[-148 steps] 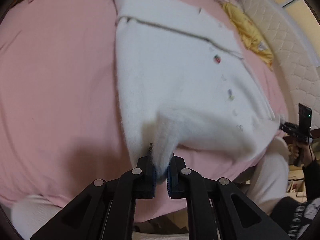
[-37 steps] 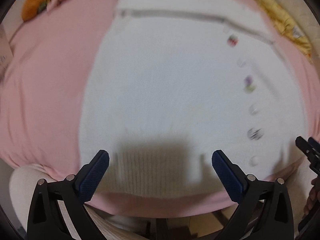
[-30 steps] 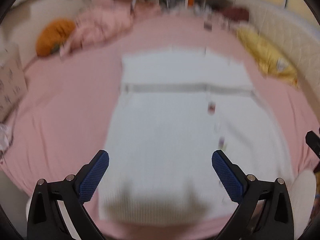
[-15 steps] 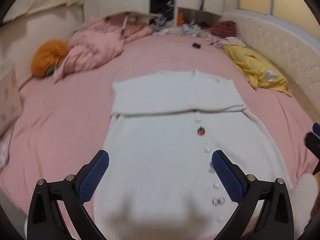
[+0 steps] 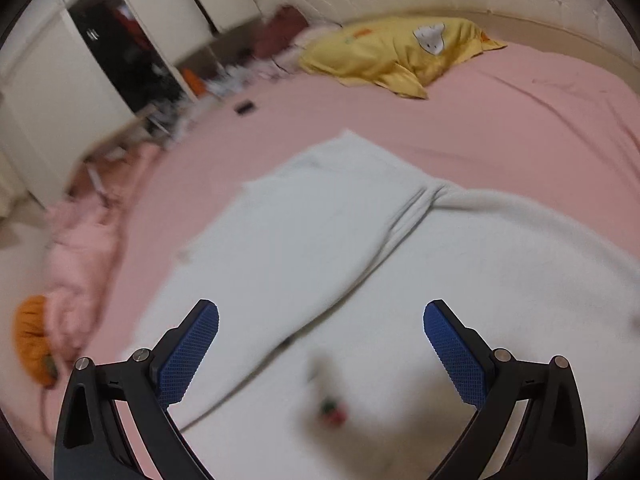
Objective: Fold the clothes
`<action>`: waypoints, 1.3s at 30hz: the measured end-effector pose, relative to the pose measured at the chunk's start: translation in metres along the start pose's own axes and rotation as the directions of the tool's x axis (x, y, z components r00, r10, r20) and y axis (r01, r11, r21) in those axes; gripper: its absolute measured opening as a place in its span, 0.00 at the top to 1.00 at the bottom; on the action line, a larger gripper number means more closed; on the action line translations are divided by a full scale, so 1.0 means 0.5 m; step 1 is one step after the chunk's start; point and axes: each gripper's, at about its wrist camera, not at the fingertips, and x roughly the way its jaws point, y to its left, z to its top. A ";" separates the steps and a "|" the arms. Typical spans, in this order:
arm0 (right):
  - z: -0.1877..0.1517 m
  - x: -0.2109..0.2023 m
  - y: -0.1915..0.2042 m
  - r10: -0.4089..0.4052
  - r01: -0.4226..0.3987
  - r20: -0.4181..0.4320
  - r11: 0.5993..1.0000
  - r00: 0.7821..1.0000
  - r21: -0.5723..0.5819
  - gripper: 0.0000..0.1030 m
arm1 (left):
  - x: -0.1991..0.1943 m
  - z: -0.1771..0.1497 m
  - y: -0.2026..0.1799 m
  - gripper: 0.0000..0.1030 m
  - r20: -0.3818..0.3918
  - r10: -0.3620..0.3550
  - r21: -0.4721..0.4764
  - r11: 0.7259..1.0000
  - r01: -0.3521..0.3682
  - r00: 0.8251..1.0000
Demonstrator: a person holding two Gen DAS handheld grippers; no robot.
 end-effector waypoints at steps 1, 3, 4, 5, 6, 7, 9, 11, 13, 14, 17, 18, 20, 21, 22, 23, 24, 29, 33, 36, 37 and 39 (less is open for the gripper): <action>0.002 0.002 -0.011 0.011 -0.011 0.009 1.000 1.000 0.024 0.01 | 0.016 0.011 -0.004 0.00 -0.014 -0.003 0.005 1.000 0.003 1.000; 0.006 0.007 -0.027 0.026 -0.027 0.022 0.998 0.999 0.056 0.01 | 0.048 0.034 -0.012 0.05 -0.042 -0.009 0.016 1.000 0.009 0.999; 0.007 0.011 -0.035 0.033 -0.035 0.021 0.997 0.999 0.073 0.01 | 0.064 0.045 -0.016 0.08 -0.055 -0.011 0.021 1.000 0.012 0.998; 0.006 0.016 -0.042 0.042 -0.043 0.015 0.995 0.999 0.090 0.01 | 0.081 0.056 -0.020 0.12 -0.069 -0.014 0.026 1.000 0.016 0.998; 0.006 0.021 -0.049 0.052 -0.052 0.008 0.993 0.999 0.108 0.01 | 0.097 0.067 -0.024 0.13 -0.083 -0.016 0.032 0.999 0.019 0.996; 0.006 0.024 -0.057 0.061 -0.061 0.005 0.990 0.998 0.128 0.01 | 0.113 0.079 -0.029 0.15 -0.097 -0.019 0.037 0.999 0.023 0.995; 0.008 0.025 -0.070 0.072 -0.074 0.015 0.984 0.997 0.163 0.01 | 0.145 0.101 -0.037 0.16 -0.125 -0.024 0.047 0.998 0.030 0.992; 0.009 0.024 -0.080 0.081 -0.085 0.027 0.978 0.996 0.192 0.01 | 0.177 0.124 -0.045 0.20 -0.152 -0.028 0.057 0.998 0.037 0.988; 0.009 0.021 -0.086 0.084 -0.090 0.036 0.973 0.996 0.211 0.01 | 0.209 0.146 -0.053 0.20 -0.180 -0.032 0.066 0.997 0.045 0.983; 0.009 0.021 -0.088 0.087 -0.093 0.036 0.972 0.996 0.218 0.01 | 0.226 0.157 -0.057 0.20 -0.194 -0.034 0.071 0.996 0.048 0.981; 0.009 0.023 -0.091 0.093 -0.098 0.033 0.968 0.995 0.233 0.01 | 0.245 0.171 -0.051 0.37 -0.220 -0.086 0.025 0.995 0.093 0.972; 0.009 0.024 -0.091 0.095 -0.099 0.032 0.967 0.995 0.236 0.01 | 0.245 0.170 -0.044 0.49 -0.224 -0.114 -0.005 0.993 0.116 0.968; 0.007 0.026 -0.091 0.094 -0.099 0.032 0.966 0.995 0.238 0.01 | 0.245 0.169 -0.030 0.76 -0.230 -0.171 -0.065 0.985 0.160 0.958; 0.006 0.027 -0.091 0.096 -0.101 0.031 0.966 0.995 0.240 0.01 | 0.244 0.169 -0.024 0.76 -0.232 -0.199 -0.095 0.979 0.182 0.952; 0.005 0.028 -0.090 0.098 -0.102 0.030 0.965 0.995 0.241 0.01 | 0.244 0.169 -0.017 0.80 -0.232 -0.228 -0.125 0.971 0.203 0.946; 0.005 0.029 -0.089 0.098 -0.101 0.025 0.965 0.995 0.240 0.01 | 0.241 0.168 -0.009 0.83 -0.225 -0.244 -0.152 0.965 0.214 0.943; 0.005 0.030 -0.087 0.096 -0.098 0.019 0.967 0.995 0.237 0.01 | 0.237 0.167 0.000 0.84 -0.216 -0.257 -0.178 0.959 0.221 0.942; 0.003 0.034 -0.084 0.087 -0.089 0.016 0.973 0.996 0.213 0.01 | 0.192 0.157 0.056 0.86 -0.135 -0.267 -0.284 0.933 0.221 0.954; -0.004 0.049 -0.063 0.069 -0.063 -0.029 0.985 0.997 0.163 0.01 | 0.123 0.143 0.136 0.85 -0.036 -0.160 -0.384 0.913 0.134 0.987; -0.009 0.060 -0.050 0.048 -0.041 -0.056 0.991 0.997 0.126 0.01 | 0.047 0.113 0.236 0.85 0.051 -0.048 -0.500 0.864 0.068 0.998; -0.011 0.064 -0.046 0.041 -0.034 -0.067 0.993 0.997 0.114 0.01 | 0.022 0.097 0.273 0.85 0.065 -0.014 -0.527 0.849 0.046 0.998; -0.015 0.066 -0.038 0.026 -0.019 -0.074 0.996 0.997 0.088 0.01 | -0.028 0.061 0.352 0.85 0.085 0.052 -0.579 0.815 0.006 0.995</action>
